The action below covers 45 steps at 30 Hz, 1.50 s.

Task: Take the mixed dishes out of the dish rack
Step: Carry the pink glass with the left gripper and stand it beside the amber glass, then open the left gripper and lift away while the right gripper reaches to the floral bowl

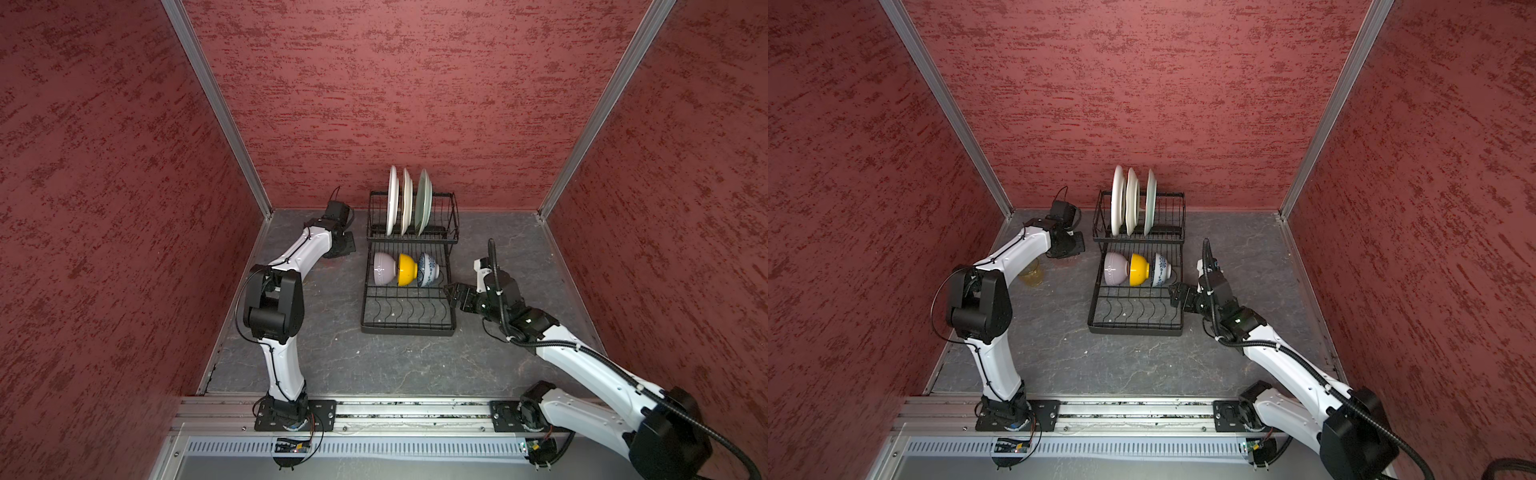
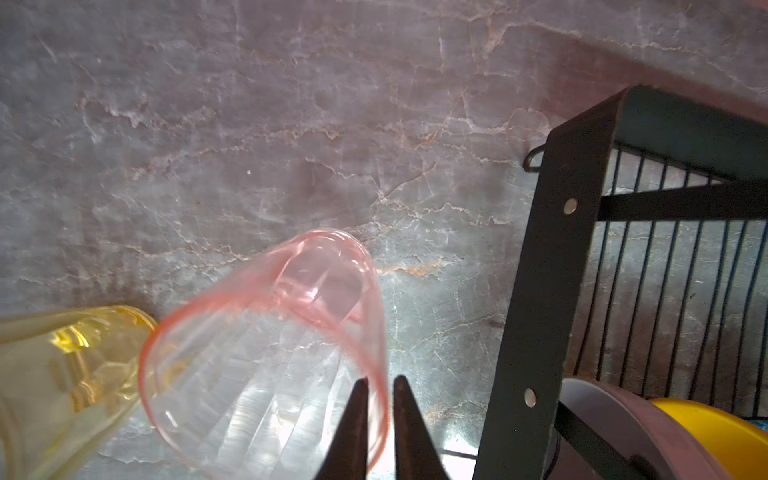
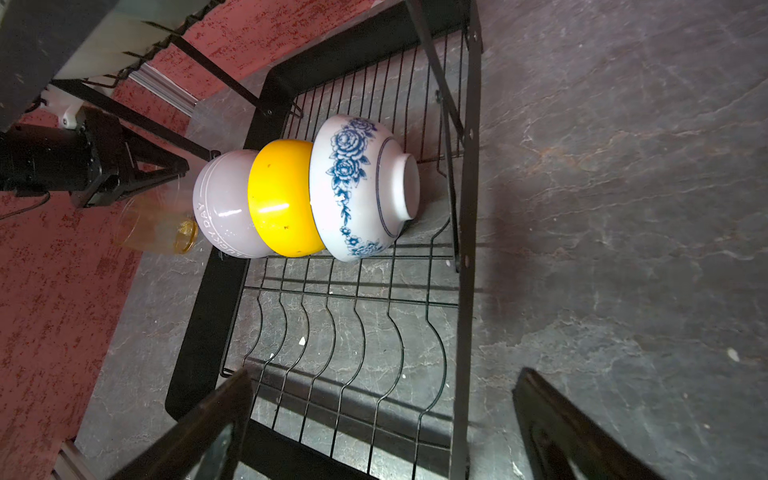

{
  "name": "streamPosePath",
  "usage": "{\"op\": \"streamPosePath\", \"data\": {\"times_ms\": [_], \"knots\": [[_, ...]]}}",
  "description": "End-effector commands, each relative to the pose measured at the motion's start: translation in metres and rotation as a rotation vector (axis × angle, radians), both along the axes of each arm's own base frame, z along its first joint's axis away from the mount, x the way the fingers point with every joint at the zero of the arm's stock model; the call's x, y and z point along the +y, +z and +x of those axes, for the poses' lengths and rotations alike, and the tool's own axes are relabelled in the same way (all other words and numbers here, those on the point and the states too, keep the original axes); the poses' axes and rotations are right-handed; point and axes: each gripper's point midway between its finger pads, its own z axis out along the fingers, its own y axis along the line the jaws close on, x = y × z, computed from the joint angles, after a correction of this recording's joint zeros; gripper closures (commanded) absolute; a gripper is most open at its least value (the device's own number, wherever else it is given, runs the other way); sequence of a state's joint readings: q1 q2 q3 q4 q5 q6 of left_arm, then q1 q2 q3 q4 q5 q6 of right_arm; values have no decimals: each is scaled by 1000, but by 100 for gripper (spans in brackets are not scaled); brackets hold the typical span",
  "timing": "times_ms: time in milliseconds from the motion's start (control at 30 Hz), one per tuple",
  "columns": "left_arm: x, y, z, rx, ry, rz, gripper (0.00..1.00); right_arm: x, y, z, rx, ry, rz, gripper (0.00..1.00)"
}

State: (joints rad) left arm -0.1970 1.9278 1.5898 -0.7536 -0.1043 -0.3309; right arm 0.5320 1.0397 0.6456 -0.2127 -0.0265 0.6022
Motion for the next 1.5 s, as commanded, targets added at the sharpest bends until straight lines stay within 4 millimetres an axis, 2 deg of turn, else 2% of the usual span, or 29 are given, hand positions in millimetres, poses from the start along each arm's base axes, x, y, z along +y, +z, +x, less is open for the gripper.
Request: {"op": "streamPosePath", "data": {"times_ms": [0, 100, 200, 267, 500, 567, 833, 1033, 1233, 1333, 1467], "knots": [[-1, 6, 7, -14, -25, -5, 75, 3, 3, 3, -6, 6, 23, 1], [-3, 13, 12, -26, -40, -13, 61, 4, 1, 3, 1, 9, 27, 1], [-4, 22, 14, -48, -46, -17, 54, 6, 1, 4, 4, 14, 34, 1], [-5, 32, 14, -79, -49, -27, 44, 7, 0, 5, 7, 17, 36, 1], [-7, 62, 4, -182, -56, -80, 15, 16, -3, 12, 12, 42, 43, 1], [-6, 71, -3, -211, -48, -92, 0, 20, -4, 15, 17, 51, 43, 1], [0, 96, -43, -361, 3, -175, 1, 32, -2, 33, -12, 74, 38, 4], [-4, 108, -73, -420, -3, -241, 0, 40, -7, 45, -39, 90, 28, 12], [-17, 104, -99, -424, -44, -287, 1, 38, -16, 55, -70, 60, 10, 24], [-26, 95, -109, -415, -71, -310, 1, 42, -17, 58, -82, 71, 13, 25], [-29, 83, -119, -391, -86, -308, 1, 37, -22, 64, -101, 42, -10, 26]]}}
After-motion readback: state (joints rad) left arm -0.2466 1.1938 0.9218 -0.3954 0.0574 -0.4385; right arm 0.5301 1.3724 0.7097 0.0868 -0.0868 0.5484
